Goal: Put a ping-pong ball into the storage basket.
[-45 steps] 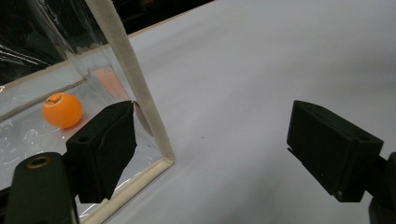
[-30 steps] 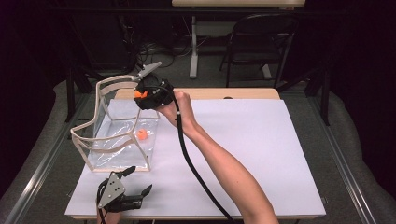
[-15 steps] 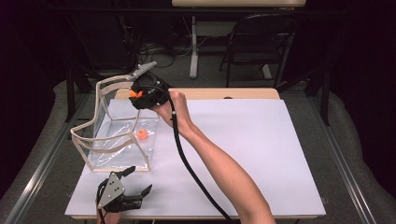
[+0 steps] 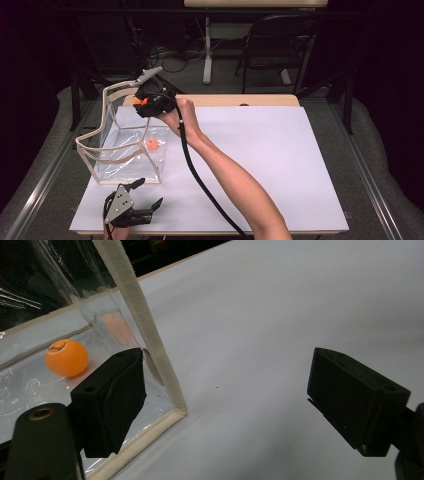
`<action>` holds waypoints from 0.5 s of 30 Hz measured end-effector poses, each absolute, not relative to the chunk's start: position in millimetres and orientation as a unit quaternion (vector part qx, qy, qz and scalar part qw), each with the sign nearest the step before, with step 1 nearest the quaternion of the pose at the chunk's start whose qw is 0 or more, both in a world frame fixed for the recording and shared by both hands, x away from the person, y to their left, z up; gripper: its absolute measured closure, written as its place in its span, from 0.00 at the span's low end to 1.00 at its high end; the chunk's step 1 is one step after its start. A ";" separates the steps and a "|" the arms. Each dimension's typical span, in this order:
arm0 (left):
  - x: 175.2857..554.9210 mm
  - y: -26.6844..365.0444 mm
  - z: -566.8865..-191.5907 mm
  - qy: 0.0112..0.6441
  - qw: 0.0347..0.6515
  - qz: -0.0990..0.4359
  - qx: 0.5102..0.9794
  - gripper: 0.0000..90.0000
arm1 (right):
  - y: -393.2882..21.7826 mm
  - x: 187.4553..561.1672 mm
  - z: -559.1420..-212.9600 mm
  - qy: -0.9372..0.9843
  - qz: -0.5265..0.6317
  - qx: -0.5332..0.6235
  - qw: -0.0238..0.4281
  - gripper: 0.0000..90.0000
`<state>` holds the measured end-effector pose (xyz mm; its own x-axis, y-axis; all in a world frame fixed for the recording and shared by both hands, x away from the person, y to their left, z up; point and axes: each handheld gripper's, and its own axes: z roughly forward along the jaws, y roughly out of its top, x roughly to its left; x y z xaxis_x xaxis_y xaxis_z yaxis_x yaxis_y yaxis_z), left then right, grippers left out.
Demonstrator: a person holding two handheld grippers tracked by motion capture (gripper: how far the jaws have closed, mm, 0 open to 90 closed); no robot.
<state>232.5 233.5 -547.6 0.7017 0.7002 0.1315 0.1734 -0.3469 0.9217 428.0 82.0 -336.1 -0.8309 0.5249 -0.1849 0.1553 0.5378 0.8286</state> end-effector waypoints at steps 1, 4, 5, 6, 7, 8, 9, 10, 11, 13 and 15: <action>232.5 233.6 -547.6 0.281 0.498 0.265 0.777 0.17 | 82.6 428.2 -336.2 0.851 0.438 0.199 0.212 0.56; 232.4 233.7 -547.6 0.281 0.498 0.265 0.776 0.17 | 84.3 428.1 -336.0 0.850 0.439 0.200 0.209 0.56; 232.5 233.8 -547.6 0.281 0.497 0.265 0.777 0.17 | 84.8 428.3 -336.2 0.850 0.440 0.200 0.209 0.56; 232.5 234.0 -547.5 0.280 0.497 0.265 0.777 0.17 | 85.4 428.5 -336.4 0.850 0.440 0.199 0.209 0.56; 232.4 234.0 -547.5 0.281 0.497 0.266 0.777 0.17 | 86.0 428.7 -336.7 0.850 0.440 0.199 0.209 0.56; 232.4 234.0 -547.4 0.280 0.497 0.266 0.777 0.17 | 86.7 429.1 -337.1 0.850 0.440 0.200 0.209 0.56; 232.4 234.1 -547.4 0.280 0.498 0.266 0.777 0.17 | 87.2 429.3 -337.3 0.850 0.441 0.200 0.209 0.56; 232.4 234.1 -547.4 0.280 0.497 0.266 0.777 0.17 | 87.6 429.6 -337.6 0.850 0.441 0.199 0.210 0.56; 232.4 234.1 -547.4 0.280 0.497 0.266 0.777 0.17 | 88.1 429.8 -337.9 0.850 0.441 0.200 0.209 0.56; 232.3 234.2 -547.4 0.280 0.497 0.266 0.777 0.17 | 89.0 430.0 -338.6 0.849 0.442 0.200 0.209 0.56; 232.3 234.3 -547.3 0.280 0.497 0.266 0.777 0.17 | 90.2 430.3 -339.6 0.849 0.442 0.200 0.208 0.56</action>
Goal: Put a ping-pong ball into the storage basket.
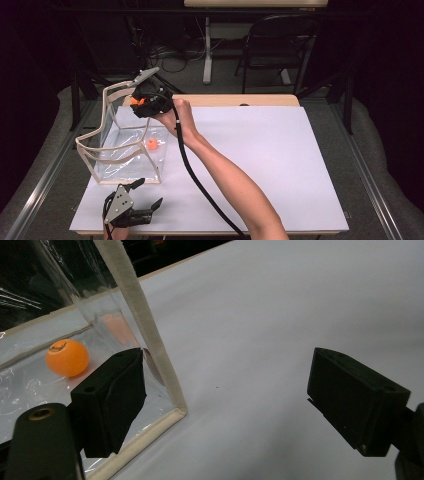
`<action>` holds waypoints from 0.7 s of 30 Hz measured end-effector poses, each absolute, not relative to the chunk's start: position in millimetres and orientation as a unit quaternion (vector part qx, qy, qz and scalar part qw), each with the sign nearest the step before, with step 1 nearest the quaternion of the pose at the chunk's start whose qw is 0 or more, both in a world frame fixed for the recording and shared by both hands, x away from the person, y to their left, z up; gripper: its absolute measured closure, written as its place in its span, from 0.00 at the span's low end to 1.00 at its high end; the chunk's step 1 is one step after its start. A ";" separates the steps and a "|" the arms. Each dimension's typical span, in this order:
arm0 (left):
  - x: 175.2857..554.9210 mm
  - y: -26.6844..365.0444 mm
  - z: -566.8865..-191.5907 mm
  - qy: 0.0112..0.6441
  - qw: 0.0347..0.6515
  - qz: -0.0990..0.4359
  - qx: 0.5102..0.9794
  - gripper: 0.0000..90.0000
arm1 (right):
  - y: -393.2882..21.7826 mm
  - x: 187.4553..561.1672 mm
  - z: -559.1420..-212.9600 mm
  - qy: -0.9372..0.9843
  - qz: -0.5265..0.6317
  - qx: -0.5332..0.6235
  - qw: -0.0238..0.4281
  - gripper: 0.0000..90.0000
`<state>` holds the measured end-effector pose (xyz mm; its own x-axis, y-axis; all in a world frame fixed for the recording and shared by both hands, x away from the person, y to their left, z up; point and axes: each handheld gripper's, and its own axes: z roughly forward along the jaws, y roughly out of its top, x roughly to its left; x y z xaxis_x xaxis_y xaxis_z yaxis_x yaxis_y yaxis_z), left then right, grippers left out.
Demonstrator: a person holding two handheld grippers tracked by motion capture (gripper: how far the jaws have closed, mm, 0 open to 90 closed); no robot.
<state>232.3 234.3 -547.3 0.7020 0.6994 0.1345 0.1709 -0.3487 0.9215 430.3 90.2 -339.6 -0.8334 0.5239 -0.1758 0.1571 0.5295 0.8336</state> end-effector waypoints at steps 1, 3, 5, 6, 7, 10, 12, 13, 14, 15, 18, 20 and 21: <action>232.3 234.3 -547.3 0.280 0.497 0.266 0.777 0.17 | 90.6 430.4 -339.9 0.850 0.441 0.200 0.208 0.56; 232.2 234.4 -547.2 0.280 0.497 0.266 0.777 0.17 | 91.7 430.5 -340.8 0.850 0.441 0.201 0.207 0.56; 232.1 234.4 -547.3 0.281 0.497 0.266 0.777 0.17 | 92.7 430.9 -341.5 0.850 0.441 0.202 0.206 0.56; 232.1 234.3 -547.4 0.282 0.498 0.265 0.776 0.17 | 93.2 431.2 -342.0 0.850 0.442 0.202 0.206 0.56; 232.1 234.3 -547.4 0.281 0.498 0.265 0.777 0.17 | 93.7 431.6 -342.4 0.850 0.441 0.202 0.205 0.56; 232.2 234.5 -547.3 0.279 0.498 0.265 0.777 0.17 | 94.7 432.6 -343.5 0.849 0.442 0.204 0.203 0.56; 232.0 234.5 -547.4 0.282 0.498 0.265 0.776 0.17 | 95.4 433.0 -344.3 0.850 0.441 0.204 0.203 0.56; 232.0 234.6 -547.4 0.282 0.498 0.265 0.776 0.17 | 95.7 433.2 -344.7 0.850 0.441 0.204 0.204 0.56; 231.9 234.6 -547.4 0.282 0.498 0.265 0.776 0.17 | 95.9 433.5 -345.0 0.850 0.442 0.204 0.204 0.56; 231.8 234.6 -547.4 0.283 0.498 0.264 0.776 0.17 | 96.3 433.6 -345.4 0.850 0.441 0.205 0.203 0.56; 232.0 234.4 -547.3 0.281 0.498 0.265 0.776 0.17 | 97.5 434.3 -346.8 0.850 0.440 0.206 0.202 0.56; 232.0 234.5 -547.3 0.279 0.498 0.265 0.777 0.17 | 98.3 434.7 -347.8 0.851 0.439 0.206 0.202 0.56; 232.1 234.6 -547.3 0.279 0.498 0.265 0.777 0.17 | 98.8 434.8 -348.5 0.851 0.440 0.206 0.201 0.56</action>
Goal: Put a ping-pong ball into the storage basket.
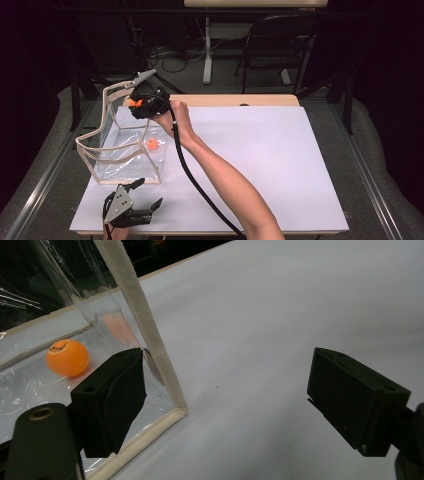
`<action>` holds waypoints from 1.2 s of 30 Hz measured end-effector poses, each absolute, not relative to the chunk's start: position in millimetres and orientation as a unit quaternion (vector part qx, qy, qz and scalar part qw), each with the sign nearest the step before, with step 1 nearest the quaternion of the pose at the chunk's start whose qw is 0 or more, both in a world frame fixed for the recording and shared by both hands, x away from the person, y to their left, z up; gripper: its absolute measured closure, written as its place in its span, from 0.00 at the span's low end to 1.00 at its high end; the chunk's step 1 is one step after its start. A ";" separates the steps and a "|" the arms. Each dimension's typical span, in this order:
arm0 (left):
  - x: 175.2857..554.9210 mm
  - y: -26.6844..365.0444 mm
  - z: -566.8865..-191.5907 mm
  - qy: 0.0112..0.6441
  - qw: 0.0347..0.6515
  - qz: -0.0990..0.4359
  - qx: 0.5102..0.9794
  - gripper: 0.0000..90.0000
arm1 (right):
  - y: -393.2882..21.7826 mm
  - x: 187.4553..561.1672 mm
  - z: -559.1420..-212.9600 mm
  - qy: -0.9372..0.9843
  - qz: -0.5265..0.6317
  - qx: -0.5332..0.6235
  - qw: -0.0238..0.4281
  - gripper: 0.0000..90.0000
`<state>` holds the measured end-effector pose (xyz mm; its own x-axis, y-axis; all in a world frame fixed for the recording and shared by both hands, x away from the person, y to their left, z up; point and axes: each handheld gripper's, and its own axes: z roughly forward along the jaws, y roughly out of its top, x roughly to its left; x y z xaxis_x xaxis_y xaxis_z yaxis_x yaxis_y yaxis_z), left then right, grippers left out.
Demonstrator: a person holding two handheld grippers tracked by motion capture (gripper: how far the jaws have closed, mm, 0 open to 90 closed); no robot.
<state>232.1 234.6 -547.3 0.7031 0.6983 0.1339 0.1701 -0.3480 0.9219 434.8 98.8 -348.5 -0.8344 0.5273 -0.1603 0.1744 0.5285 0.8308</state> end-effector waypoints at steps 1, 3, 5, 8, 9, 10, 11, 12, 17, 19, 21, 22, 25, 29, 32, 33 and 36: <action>231.9 234.5 -547.4 0.281 0.498 0.265 0.776 0.17 | 99.5 434.9 -349.0 0.852 0.438 0.207 0.201 0.56; 231.9 234.6 -547.4 0.282 0.498 0.265 0.776 0.17 | 100.4 435.3 -350.0 0.852 0.437 0.208 0.199 0.56; 232.0 234.7 -547.4 0.281 0.498 0.265 0.776 0.17 | 101.3 435.9 -351.1 0.853 0.435 0.207 0.199 0.56; 232.0 234.8 -547.4 0.281 0.498 0.265 0.776 0.17 | 102.9 436.9 -353.0 0.855 0.433 0.207 0.199 0.56; 232.0 234.9 -547.3 0.281 0.498 0.265 0.777 0.17 | 103.2 437.2 -353.5 0.855 0.432 0.207 0.197 0.56; 232.0 235.0 -547.4 0.281 0.498 0.265 0.776 0.17 | 103.6 437.5 -354.1 0.855 0.432 0.208 0.197 0.56; 232.0 235.1 -547.3 0.281 0.498 0.265 0.776 0.17 | 104.0 437.7 -354.7 0.856 0.431 0.208 0.197 0.56; 232.0 235.2 -547.4 0.281 0.498 0.265 0.776 0.17 | 104.4 438.1 -355.2 0.856 0.430 0.209 0.197 0.56; 232.0 235.3 -547.4 0.282 0.498 0.265 0.776 0.17 | 105.6 439.3 -356.9 0.857 0.428 0.210 0.197 0.56; 232.0 235.2 -547.4 0.281 0.498 0.265 0.776 0.17 | 106.0 439.9 -357.5 0.858 0.426 0.211 0.197 0.56; 231.9 235.1 -547.4 0.281 0.498 0.265 0.776 0.17 | 106.3 440.8 -358.4 0.859 0.424 0.211 0.196 0.56; 231.9 235.1 -547.4 0.281 0.498 0.265 0.776 0.17 | 106.6 441.1 -358.9 0.859 0.423 0.212 0.196 0.56; 232.1 235.3 -547.5 0.281 0.498 0.265 0.776 0.17 | 107.2 442.6 -360.3 0.860 0.420 0.213 0.196 0.56; 231.8 235.3 -547.5 0.283 0.499 0.264 0.775 0.17 | 108.1 444.4 -361.8 0.861 0.417 0.216 0.195 0.56; 231.9 235.6 -547.5 0.282 0.499 0.264 0.776 0.17 | 108.9 445.8 -362.6 0.862 0.415 0.216 0.193 0.56; 231.8 235.6 -547.4 0.282 0.499 0.264 0.776 0.17 | 109.3 445.9 -363.0 0.863 0.414 0.217 0.194 0.56; 231.9 235.7 -547.6 0.283 0.499 0.264 0.775 0.17 | 111.1 446.7 -364.5 0.864 0.411 0.216 0.195 0.56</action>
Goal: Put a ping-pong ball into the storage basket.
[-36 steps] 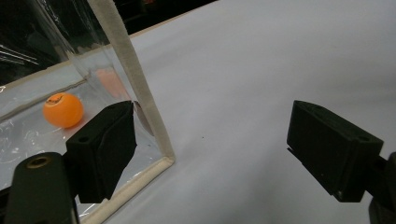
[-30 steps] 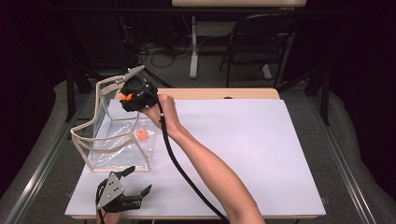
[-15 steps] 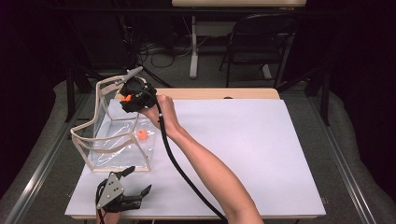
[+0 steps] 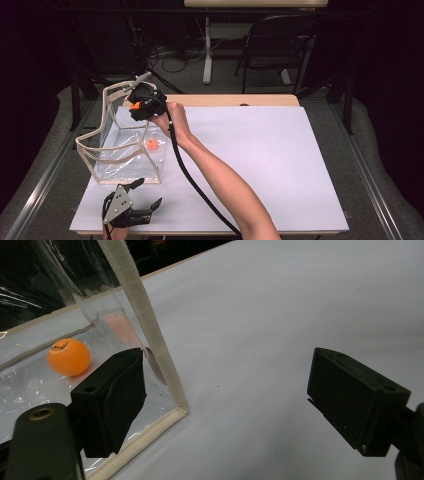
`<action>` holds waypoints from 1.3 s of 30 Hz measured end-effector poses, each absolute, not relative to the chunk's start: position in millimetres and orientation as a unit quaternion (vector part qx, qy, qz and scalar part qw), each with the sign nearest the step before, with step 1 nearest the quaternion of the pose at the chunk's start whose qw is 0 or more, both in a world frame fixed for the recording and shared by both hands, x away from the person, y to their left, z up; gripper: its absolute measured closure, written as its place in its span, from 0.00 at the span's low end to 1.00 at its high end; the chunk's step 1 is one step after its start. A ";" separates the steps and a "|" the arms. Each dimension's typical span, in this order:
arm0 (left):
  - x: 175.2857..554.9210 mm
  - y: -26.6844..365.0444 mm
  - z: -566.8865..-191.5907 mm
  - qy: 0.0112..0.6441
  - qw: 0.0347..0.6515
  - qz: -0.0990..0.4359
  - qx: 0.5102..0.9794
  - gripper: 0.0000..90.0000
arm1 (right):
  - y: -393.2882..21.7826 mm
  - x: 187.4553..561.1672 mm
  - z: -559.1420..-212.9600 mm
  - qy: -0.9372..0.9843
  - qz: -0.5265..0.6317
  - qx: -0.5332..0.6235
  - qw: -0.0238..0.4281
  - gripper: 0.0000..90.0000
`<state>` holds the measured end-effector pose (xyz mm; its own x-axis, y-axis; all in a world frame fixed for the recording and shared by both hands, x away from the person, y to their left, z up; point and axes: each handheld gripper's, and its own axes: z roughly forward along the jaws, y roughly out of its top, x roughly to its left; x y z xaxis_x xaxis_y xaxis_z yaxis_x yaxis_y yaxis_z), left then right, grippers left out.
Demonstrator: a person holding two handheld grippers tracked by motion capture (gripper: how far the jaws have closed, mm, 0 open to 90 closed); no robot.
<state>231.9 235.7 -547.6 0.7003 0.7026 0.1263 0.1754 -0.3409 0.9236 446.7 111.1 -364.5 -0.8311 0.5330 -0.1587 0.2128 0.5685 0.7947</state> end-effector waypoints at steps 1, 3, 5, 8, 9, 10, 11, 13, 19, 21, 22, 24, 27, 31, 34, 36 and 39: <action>231.9 235.7 -547.7 0.284 0.500 0.264 0.775 0.17 | 111.6 447.1 -364.9 0.865 0.410 0.216 0.193 0.56; 232.3 235.4 -547.5 0.281 0.499 0.264 0.776 0.17 | 113.0 448.1 -366.0 0.867 0.406 0.218 0.189 0.49; 232.0 234.5 -547.5 0.280 0.499 0.263 0.777 0.17 | 114.9 449.2 -367.5 0.870 0.396 0.225 0.188 0.39; 232.3 235.7 -547.6 0.280 0.498 0.264 0.778 0.17 | 112.2 449.4 -367.4 0.867 0.402 0.232 0.182 0.32; 232.0 235.9 -547.8 0.283 0.499 0.264 0.775 0.17 | 110.9 449.4 -367.1 0.866 0.404 0.233 0.181 0.31; 231.9 236.1 -547.8 0.284 0.500 0.263 0.775 0.17 | 109.2 448.9 -366.7 0.865 0.406 0.233 0.180 0.30; 231.8 236.2 -547.8 0.284 0.500 0.264 0.775 0.17 | 107.5 448.6 -366.2 0.865 0.409 0.232 0.178 0.28; 232.1 236.0 -547.7 0.283 0.499 0.263 0.776 0.17 | 102.9 447.7 -364.4 0.863 0.415 0.231 0.173 0.26; 232.8 235.7 -547.5 0.281 0.497 0.263 0.777 0.17 | 87.3 442.1 -358.4 0.857 0.433 0.224 0.166 0.16; 233.1 235.1 -547.6 0.281 0.498 0.263 0.777 0.17 | 81.7 440.6 -357.0 0.855 0.438 0.221 0.167 0.16; 233.1 234.7 -547.7 0.281 0.499 0.263 0.777 0.17 | 79.0 440.1 -356.6 0.855 0.440 0.221 0.165 0.16; 233.3 234.3 -547.7 0.280 0.498 0.263 0.777 0.17 | 73.6 439.5 -356.3 0.854 0.442 0.221 0.165 0.15; 233.0 234.7 -547.6 0.281 0.497 0.264 0.777 0.17 | 65.7 439.0 -357.1 0.854 0.441 0.224 0.161 0.14; 232.8 234.8 -547.7 0.281 0.497 0.264 0.778 0.17 | 55.1 438.9 -359.4 0.854 0.439 0.229 0.160 0.12; 232.8 234.4 -547.6 0.281 0.497 0.264 0.778 0.17 | 47.7 438.2 -360.6 0.853 0.441 0.231 0.159 0.10; 233.0 234.3 -547.7 0.281 0.497 0.264 0.778 0.17 | 42.9 437.5 -361.4 0.853 0.441 0.233 0.156 0.10; 233.0 234.0 -547.6 0.281 0.497 0.265 0.777 0.17 | 36.1 435.8 -362.6 0.853 0.439 0.232 0.158 0.09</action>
